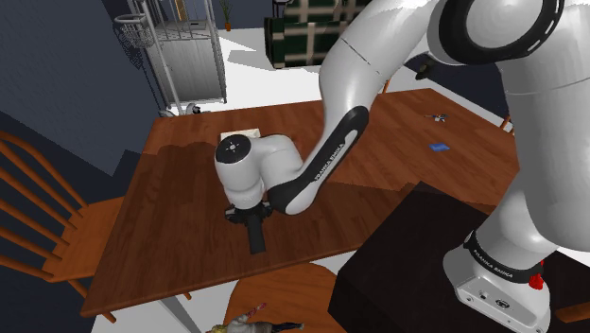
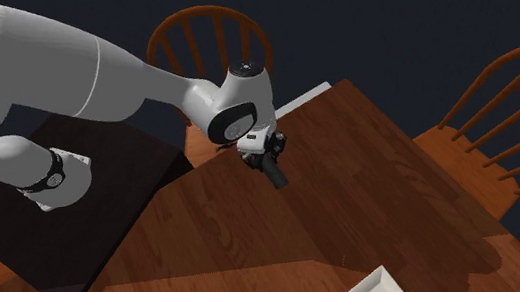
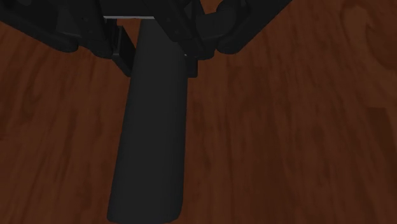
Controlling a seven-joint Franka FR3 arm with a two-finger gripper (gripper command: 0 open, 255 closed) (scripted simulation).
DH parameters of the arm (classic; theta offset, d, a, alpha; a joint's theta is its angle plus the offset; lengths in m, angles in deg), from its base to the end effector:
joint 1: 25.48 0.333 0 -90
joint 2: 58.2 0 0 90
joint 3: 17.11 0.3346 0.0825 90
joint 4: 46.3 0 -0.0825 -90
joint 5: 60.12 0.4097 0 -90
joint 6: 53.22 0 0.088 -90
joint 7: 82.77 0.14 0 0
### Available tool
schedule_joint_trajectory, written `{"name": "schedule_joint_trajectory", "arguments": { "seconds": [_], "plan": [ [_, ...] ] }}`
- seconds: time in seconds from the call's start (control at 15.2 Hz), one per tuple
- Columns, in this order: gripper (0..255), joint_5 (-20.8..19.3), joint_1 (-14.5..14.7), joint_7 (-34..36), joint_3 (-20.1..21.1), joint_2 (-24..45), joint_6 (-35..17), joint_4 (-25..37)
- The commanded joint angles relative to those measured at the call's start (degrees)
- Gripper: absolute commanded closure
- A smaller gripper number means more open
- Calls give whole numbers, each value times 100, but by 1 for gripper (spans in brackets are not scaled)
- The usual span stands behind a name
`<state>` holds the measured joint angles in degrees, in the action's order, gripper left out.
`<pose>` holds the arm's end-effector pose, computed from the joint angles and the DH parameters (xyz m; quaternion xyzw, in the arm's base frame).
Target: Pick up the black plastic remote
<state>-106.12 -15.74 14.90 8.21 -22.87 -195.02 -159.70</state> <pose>0.5209 0.3545 0.1364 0.9607 -0.2533 0.1048 0.0444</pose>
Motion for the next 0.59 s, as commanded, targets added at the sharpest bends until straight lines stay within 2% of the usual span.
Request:
{"name": "schedule_joint_trajectory", "arguments": {
  "seconds": [0.0, 0.53],
  "plan": [
    [255, 104, -51, -82, 78, -123, 81, -32],
    [255, 427, -217, -347, 304, -500, 320, -116]
  ]
}}
